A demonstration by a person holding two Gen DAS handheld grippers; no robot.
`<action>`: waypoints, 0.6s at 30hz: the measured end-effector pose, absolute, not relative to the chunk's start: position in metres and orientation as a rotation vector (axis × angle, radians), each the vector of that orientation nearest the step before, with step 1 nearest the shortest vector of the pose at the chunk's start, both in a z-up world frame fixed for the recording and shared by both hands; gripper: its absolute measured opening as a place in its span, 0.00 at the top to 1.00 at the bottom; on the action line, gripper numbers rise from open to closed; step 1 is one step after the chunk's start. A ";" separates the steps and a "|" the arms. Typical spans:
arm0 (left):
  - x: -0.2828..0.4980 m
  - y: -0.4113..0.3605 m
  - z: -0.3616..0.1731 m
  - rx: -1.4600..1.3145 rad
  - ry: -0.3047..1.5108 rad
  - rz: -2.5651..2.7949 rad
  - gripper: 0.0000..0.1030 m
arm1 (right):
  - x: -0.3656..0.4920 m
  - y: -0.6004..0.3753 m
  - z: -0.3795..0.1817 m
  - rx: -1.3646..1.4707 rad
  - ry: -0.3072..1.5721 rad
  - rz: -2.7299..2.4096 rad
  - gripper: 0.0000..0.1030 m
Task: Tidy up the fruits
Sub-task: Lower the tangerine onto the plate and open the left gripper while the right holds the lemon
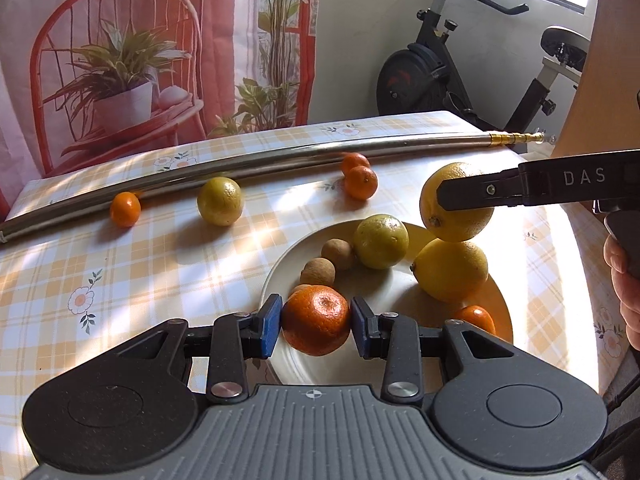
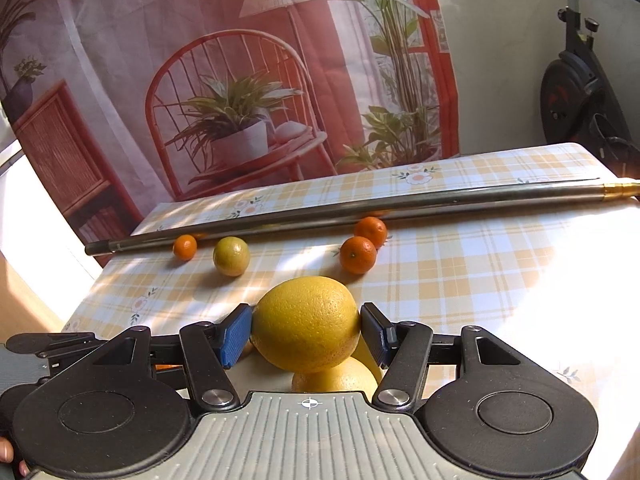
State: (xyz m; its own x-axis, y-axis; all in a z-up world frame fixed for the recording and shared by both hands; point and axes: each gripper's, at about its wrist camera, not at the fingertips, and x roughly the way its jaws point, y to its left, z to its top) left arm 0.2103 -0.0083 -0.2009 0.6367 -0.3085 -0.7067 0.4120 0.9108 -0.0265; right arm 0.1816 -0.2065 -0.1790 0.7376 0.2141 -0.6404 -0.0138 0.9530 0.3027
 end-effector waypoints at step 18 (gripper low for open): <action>0.223 -0.026 -0.229 0.272 0.788 -0.369 0.62 | 0.174 -0.209 -0.181 0.299 0.710 0.110 0.46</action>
State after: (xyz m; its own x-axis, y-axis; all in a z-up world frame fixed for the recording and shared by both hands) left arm 0.2230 -0.0263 -0.2295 0.6471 -0.2202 -0.7299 0.4203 0.9018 0.1006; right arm 0.1742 -0.2087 -0.1814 0.7549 0.1998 -0.6247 0.0016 0.9519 0.3064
